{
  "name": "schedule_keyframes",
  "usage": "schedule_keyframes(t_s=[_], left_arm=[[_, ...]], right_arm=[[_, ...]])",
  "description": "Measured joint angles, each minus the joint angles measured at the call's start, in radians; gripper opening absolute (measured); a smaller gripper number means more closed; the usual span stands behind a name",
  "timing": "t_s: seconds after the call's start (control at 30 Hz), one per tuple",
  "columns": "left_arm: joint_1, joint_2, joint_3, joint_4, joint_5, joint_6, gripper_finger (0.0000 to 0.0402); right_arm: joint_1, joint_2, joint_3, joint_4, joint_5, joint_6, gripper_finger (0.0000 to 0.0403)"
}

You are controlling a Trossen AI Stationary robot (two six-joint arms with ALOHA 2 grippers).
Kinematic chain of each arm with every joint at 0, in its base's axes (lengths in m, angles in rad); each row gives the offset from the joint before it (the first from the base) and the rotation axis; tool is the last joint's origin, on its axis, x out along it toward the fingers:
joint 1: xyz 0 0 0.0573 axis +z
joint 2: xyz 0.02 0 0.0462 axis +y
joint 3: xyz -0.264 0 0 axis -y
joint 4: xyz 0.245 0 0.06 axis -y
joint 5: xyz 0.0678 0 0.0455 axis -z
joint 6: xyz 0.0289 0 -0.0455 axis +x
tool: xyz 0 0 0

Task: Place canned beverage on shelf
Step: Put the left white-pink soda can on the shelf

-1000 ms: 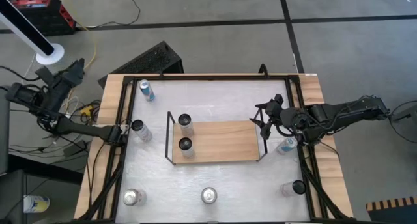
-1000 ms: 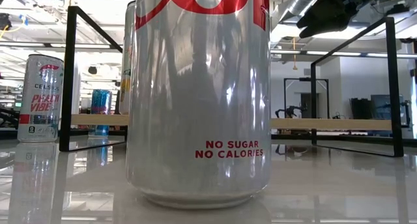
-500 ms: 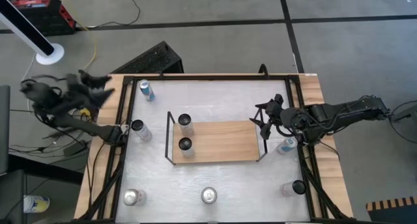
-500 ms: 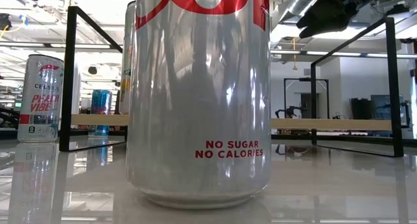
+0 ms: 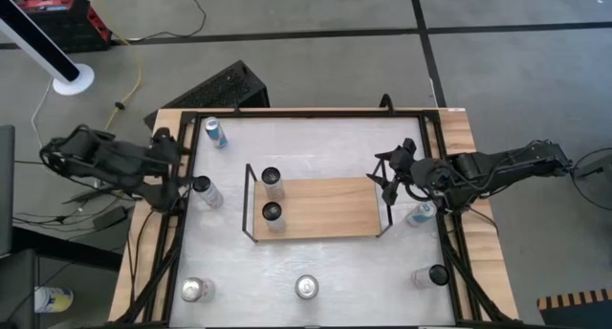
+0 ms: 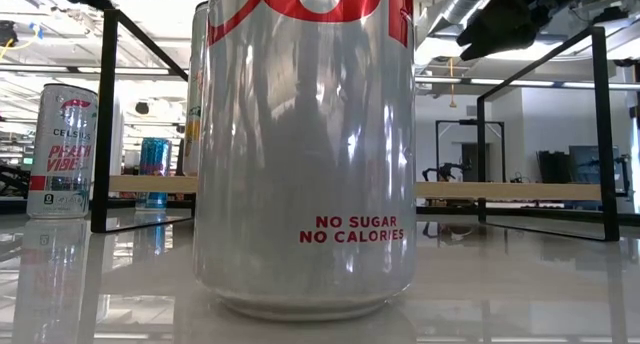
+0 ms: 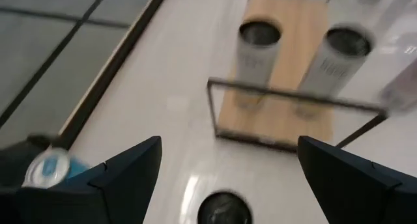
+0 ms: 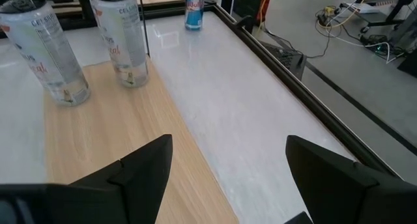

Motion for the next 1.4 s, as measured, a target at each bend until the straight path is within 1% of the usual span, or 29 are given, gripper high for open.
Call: schedule_keyframes(t_s=[0.23,0.33,0.5,0.63,0.77,0.97,1.4], left_arm=[[0.000,0.001,-0.060,-0.032,0.011,-0.065,0.0343],[0.000,0.000,-0.105,-0.067,0.023,-0.100,0.0343],[0.000,0.001,-0.197,-0.090,0.054,-0.116,0.0343],[0.000,0.004,-0.254,-0.086,0.055,-0.105,0.0343],[0.000,0.005,-0.283,-0.084,0.053,-0.086,0.0343],[0.000,0.005,-0.316,-0.078,0.020,-0.086,0.0343],[0.001,0.005,-0.404,-0.029,0.053,-0.098,0.0343]], right_arm=[[0.000,0.000,0.000,-0.045,0.000,0.031,0.0324],[0.000,0.000,0.000,-0.043,0.000,0.032,0.0324],[0.000,0.000,0.000,-0.040,0.000,0.033,0.0324],[0.000,0.000,0.000,-0.041,0.000,0.033,0.0324],[0.000,0.000,0.000,-0.040,0.000,0.033,0.0324],[0.000,0.000,0.000,-0.040,0.000,0.033,0.0324],[0.000,0.000,0.000,-0.040,0.000,0.033,0.0324]])
